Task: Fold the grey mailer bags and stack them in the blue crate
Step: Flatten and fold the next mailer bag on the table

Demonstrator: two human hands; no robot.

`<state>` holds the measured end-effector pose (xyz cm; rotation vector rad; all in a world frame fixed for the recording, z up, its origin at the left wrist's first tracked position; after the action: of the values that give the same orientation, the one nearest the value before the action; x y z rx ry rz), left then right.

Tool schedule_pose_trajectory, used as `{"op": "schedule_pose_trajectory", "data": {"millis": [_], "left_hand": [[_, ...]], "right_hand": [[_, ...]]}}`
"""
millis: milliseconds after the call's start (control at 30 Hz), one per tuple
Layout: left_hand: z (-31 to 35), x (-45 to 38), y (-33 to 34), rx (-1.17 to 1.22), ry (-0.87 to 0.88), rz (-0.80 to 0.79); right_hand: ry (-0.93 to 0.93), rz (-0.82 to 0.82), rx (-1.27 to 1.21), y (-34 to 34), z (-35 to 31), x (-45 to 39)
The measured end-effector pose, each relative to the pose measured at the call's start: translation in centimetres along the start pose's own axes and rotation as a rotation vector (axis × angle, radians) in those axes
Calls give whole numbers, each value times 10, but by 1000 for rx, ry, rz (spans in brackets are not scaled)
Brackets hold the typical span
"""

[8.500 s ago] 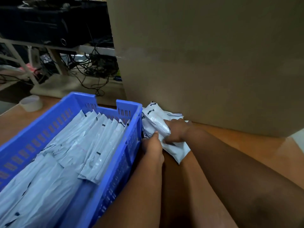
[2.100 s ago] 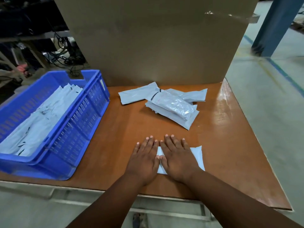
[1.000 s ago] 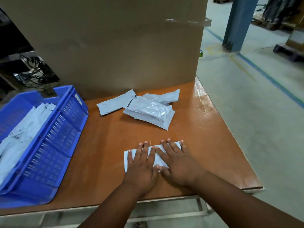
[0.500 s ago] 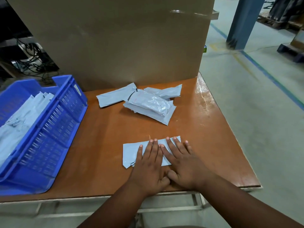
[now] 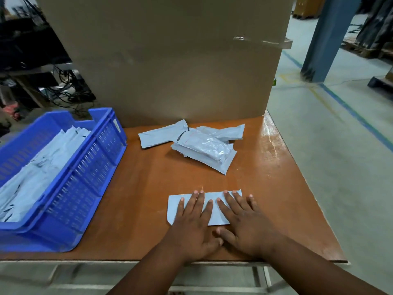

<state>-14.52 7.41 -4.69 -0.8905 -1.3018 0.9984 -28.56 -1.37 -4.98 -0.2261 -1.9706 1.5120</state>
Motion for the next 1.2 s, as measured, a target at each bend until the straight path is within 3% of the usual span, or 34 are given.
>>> {"op": "schedule_pose_trajectory", "data": {"millis": [67,200,367,700,933,1000,1100,1200], "left_hand": [[-13,15,-4,-30,-39,31],[-40,31,1,-39,-61,91],[-55,31,15,26,-15,16],[-60,28,27,8,-3,52],[-68,24,21,116,-23,-71],[-71,22,12,202,-44,-25],[-65,13,-11,254,-53,175],[-39,-8,-2,200,-8,119]], "right_hand": [[-12,-11,28,-9,-7,-1],[-133,114,87,-21,-42,-18],[-167,77,130,-10,-76,-53],[-172,109,118,11,-76,-62],[-183,108,83,3,-73,-56],[-119,175,65,-10,-66,-53],[-23,216,106,-31,-53,-50],[-57,139,149,-27,-50,-57]]}}
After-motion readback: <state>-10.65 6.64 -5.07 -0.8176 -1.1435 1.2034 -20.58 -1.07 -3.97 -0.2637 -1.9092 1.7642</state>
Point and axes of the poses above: each hand's wrist, its own x-axis away from the middle knuckle, its own y-axis out of the palm, z = x × y, the point moved 7 cm from there along -x, towards the middle knuckle, and after that the axes turned 13 degrees about -z, right-handed, at the moved point
